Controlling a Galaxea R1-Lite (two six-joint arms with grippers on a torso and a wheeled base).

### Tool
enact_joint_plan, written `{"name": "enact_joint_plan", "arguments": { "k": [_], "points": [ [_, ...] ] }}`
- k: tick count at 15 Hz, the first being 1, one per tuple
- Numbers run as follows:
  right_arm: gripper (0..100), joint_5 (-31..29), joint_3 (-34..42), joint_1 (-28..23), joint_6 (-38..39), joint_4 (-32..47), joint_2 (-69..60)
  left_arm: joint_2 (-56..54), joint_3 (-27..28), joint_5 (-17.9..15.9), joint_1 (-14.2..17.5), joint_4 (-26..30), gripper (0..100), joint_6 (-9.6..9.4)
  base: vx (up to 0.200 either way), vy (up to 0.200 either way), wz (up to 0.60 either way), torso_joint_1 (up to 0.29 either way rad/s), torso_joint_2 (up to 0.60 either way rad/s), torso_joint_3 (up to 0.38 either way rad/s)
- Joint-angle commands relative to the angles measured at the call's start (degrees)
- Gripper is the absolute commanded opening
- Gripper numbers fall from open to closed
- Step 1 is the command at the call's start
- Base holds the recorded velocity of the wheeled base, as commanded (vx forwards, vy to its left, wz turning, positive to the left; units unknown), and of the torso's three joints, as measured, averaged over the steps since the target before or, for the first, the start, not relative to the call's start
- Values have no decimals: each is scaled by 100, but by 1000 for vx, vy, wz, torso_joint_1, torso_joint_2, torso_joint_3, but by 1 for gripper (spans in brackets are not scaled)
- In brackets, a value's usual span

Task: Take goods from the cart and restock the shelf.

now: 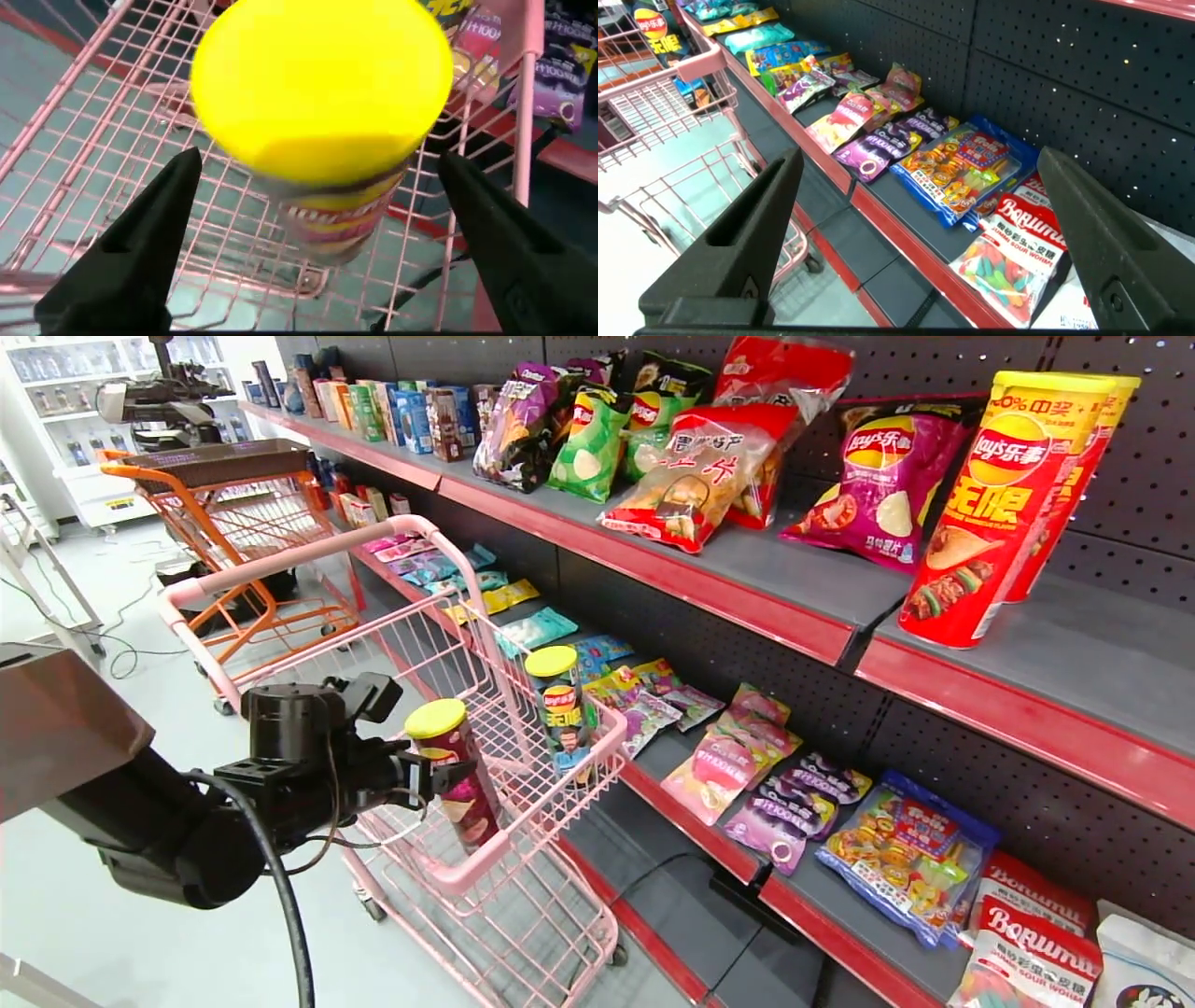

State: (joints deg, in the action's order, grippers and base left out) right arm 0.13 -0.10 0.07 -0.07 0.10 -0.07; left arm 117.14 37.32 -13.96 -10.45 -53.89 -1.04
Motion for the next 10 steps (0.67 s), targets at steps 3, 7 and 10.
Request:
{"name": "enact_joint_plan", "arguments": {
  "k": [3,7,10],
  "points": [
    [100,-5,1,1,-1,-1,7,318,267,42,-177,2,100,-2,0,0,0,0,0,0],
    [100,4,1,1,-1,-1,7,424,267,157,-186,-7,0,-2,0,0,0,0,0,0],
    [100,4,1,10,-1,-1,7,397,232,280,-159,-7,0,7,0,0,0,0,0,0]
  ]
}}
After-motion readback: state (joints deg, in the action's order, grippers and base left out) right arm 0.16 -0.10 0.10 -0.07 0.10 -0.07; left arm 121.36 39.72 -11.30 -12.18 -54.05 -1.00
